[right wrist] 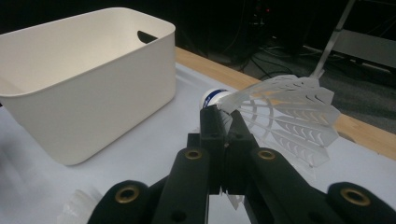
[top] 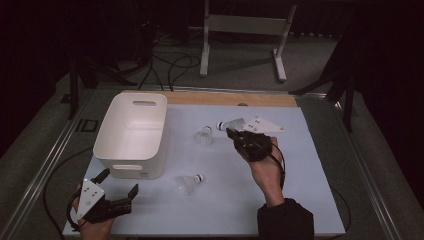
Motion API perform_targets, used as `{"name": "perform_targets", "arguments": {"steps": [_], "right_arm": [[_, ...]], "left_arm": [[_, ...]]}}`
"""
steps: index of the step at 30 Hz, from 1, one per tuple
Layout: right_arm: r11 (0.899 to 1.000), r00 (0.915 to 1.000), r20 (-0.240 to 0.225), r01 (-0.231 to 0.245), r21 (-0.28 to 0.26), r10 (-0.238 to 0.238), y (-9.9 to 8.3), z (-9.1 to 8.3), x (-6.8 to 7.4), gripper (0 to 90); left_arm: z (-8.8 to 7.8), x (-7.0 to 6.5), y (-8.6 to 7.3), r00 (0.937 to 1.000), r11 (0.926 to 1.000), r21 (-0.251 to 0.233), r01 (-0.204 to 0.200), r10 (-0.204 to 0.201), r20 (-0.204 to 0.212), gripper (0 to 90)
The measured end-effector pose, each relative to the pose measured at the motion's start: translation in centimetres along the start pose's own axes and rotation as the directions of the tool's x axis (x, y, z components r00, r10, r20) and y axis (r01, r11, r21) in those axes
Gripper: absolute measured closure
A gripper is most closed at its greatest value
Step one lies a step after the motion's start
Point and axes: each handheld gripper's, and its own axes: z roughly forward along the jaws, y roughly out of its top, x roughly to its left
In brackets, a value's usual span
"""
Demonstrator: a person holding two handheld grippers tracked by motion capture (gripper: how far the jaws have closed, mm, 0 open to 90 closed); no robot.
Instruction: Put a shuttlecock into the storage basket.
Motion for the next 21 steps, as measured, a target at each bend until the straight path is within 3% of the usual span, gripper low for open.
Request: {"name": "perform_targets", "arguments": {"steps": [21], "right_arm": [[1.0, 0.9998, -0.009, 0.015, -0.014, -0.016, 1.6, 1.2, 0.0, 89.1]], "left_arm": [[0.0, 0.0, 0.0, 1.0, 1.0, -0.002, 0.0, 0.0, 0.0, 0.3]]}}
